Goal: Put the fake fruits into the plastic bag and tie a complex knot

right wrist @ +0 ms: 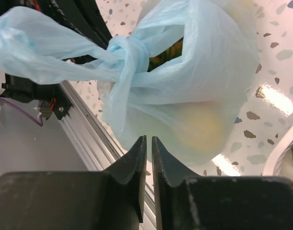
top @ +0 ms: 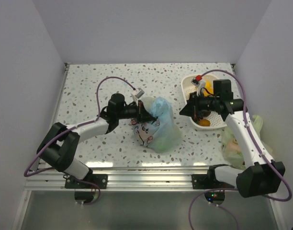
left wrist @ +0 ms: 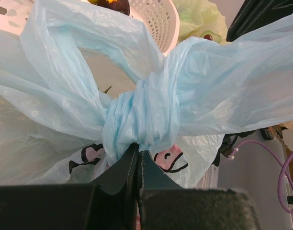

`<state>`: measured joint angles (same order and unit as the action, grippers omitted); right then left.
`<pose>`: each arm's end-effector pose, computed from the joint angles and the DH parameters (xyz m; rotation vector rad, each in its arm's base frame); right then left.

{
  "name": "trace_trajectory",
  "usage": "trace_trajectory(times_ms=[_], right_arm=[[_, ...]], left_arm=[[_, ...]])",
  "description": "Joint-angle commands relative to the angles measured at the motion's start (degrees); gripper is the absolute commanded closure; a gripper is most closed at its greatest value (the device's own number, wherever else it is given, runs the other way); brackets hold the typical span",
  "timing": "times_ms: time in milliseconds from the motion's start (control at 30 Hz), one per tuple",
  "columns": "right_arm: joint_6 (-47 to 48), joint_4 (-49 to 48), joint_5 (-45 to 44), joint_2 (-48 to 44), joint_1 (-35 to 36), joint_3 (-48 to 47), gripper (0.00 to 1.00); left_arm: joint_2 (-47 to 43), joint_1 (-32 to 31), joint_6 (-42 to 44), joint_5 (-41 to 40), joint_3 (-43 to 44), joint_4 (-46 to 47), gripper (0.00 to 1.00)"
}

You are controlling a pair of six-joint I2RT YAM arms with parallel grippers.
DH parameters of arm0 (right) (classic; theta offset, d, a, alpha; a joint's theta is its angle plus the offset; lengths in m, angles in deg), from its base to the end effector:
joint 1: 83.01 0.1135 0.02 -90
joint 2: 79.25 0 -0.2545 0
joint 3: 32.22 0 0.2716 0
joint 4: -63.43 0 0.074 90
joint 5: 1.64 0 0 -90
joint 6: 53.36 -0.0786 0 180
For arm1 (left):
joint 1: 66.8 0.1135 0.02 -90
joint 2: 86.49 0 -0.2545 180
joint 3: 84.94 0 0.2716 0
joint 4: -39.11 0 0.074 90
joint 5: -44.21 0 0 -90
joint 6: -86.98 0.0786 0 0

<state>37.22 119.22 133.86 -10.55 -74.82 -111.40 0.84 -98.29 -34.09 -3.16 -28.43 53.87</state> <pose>0.2745 0.0961 0.3082 -0.5550 2.1992 0.9962 0.2861 -0.2377 0.1921 0.5794 1.9465 -1.4114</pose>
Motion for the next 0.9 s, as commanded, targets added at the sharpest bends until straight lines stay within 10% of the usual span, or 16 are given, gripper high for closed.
trace_trajectory(times_ms=[0,367,867], right_arm=[[-2.9,-7.0,-0.6,3.2,-0.2,3.7,0.89],[-8.7,-24.2,-1.6,11.6,8.0,4.4,0.85],[-9.4,-27.3,1.4,11.3,9.5,14.5,0.33]], left_arm=[[1.2,0.0,0.0,-0.5,2.7,0.9,1.0],[3.6,-1.6,-0.7,-0.8,3.1,1.8,1.0],[13.0,-5.3,-13.7,0.6,8.2,18.2,1.0]])
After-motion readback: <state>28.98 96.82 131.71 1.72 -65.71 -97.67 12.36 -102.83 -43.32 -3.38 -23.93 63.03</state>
